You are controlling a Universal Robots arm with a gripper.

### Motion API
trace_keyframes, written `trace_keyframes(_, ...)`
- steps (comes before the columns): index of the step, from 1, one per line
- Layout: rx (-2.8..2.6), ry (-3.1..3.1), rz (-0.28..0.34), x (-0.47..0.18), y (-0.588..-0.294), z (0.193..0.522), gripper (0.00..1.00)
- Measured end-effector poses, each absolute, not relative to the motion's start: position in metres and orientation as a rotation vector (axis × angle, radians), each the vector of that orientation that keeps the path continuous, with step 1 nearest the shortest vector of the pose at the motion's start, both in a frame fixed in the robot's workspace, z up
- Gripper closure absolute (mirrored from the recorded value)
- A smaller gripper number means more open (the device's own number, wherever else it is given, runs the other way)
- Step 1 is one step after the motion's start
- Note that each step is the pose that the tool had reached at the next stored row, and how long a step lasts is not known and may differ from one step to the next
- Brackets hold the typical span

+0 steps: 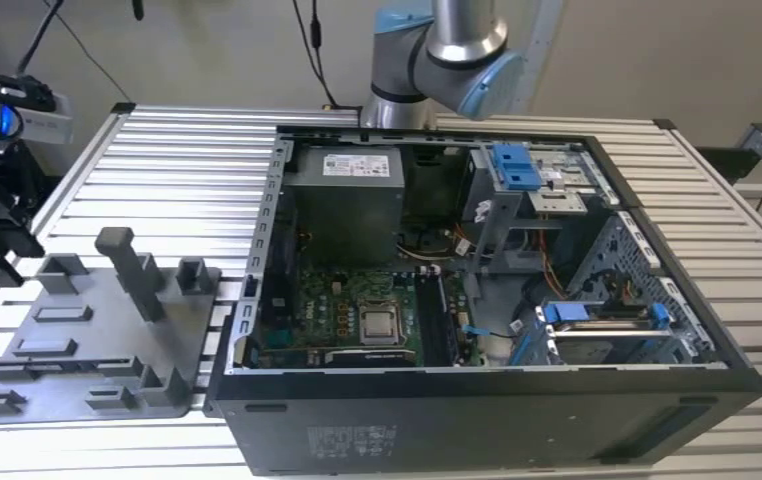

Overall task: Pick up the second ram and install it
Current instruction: 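Pick up the second ram and move it above second insertion slot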

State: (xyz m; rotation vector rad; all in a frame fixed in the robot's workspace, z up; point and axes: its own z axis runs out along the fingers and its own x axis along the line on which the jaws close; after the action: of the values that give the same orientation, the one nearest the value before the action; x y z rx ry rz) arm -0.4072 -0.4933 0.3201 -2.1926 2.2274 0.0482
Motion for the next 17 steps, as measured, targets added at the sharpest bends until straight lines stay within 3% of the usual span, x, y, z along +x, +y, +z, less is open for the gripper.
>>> trace_keyframes(17, -2.164, 2.259, 0.049, -0.409, -0.511, 0.300, 0.58)
